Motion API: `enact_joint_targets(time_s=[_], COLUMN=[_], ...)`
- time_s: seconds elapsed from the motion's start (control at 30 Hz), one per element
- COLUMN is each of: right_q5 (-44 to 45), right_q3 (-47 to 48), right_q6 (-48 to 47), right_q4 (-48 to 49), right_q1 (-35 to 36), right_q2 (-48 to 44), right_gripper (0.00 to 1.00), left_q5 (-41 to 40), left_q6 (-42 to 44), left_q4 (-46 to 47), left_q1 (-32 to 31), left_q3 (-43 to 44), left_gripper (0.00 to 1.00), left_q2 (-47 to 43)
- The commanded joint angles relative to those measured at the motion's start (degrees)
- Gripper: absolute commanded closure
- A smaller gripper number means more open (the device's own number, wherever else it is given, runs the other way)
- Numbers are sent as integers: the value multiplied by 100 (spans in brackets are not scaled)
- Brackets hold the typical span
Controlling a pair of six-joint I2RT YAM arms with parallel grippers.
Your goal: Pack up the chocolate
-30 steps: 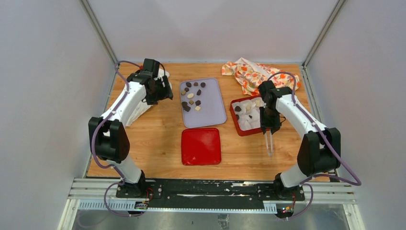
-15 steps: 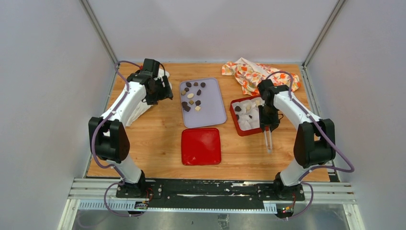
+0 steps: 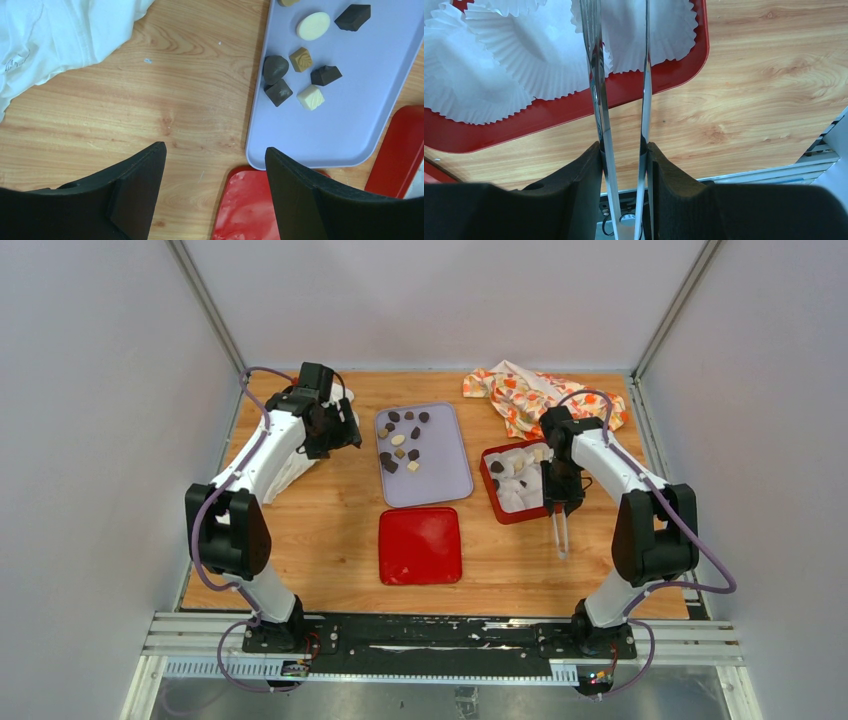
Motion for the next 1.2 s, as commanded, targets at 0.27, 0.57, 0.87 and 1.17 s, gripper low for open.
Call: enact_joint_targets(time_s=[0.27, 0.57, 0.87, 1.17], right_q5=[21, 53, -874, -1016], right_q3=[120, 118, 566, 1289], right_q6=[-76, -49, -313, -363], right_q4=[-91, -117, -85, -91], right_q1=[-108, -109, 6, 1461], right_q2=[16, -70, -854, -706], right_gripper=[58, 58, 65, 92], left_q5=[-2, -9, 15, -30], left_q6=[-74, -49, -24, -23], left_q4=[-24, -17, -23, -23], left_q1=[57, 57, 57, 57], left_q3=[180, 151, 171, 264], left_gripper=[23, 23, 22, 23], left_q2=[93, 71, 55, 58])
